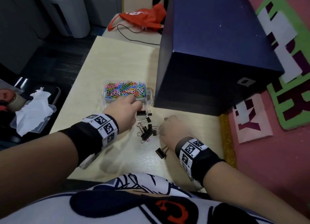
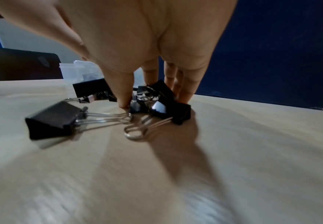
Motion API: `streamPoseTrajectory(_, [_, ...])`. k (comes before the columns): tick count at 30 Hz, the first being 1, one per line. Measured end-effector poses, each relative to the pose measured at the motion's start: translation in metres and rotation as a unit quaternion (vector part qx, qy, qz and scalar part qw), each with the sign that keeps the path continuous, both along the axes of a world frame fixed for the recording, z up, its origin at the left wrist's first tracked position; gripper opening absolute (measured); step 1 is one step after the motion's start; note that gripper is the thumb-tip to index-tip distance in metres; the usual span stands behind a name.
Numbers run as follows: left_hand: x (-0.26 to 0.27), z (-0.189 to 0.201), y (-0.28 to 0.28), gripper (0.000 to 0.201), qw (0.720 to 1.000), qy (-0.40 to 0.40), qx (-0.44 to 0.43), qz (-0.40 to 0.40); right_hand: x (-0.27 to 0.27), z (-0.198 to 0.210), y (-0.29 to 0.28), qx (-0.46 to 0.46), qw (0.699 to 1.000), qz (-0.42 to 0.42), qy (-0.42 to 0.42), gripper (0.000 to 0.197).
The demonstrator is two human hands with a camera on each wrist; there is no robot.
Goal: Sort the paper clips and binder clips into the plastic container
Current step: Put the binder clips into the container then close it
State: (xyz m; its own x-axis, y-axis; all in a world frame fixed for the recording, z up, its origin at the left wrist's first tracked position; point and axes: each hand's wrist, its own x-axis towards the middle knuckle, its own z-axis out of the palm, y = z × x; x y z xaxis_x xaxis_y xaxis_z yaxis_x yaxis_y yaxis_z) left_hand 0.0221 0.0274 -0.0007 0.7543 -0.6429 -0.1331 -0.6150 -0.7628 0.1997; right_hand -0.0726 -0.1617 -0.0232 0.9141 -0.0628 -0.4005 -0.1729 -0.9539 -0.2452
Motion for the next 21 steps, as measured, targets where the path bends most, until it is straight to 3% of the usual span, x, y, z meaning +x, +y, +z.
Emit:
streamPoseTrajectory(4, [-0.006,0.002,0.006,0.027,0.999,-0.040,0.000,-0.025,-0.002,-0.002,0.000,-0.003,1.000,-0.007,-0.007,0.032])
streamPoseTrajectory(8, [-0.036,-0.009,-0.010,0.039,0.987,0.032,0.065,-0.143,0.002,-0.002,0.001,-0.022,1.000,-0.012,-0.009,0.031])
streamPoseTrajectory(11, [-0.042,-0.022,-0.016,0.045,0.969,0.038,0.131,-0.204,0.008,0.003,0.003,-0.007,0.999,-0.031,-0.013,0.027])
streamPoseTrajectory(15, [-0.034,-0.024,-0.008,0.039,0.961,0.012,0.171,-0.215,0.018,0.007,0.009,-0.001,0.999,-0.045,0.004,0.026])
streamPoseTrajectory(21, [-0.015,-0.025,0.013,0.023,0.954,0.013,0.130,-0.271,0.035,0.025,0.027,0.031,0.993,-0.095,-0.061,0.019])
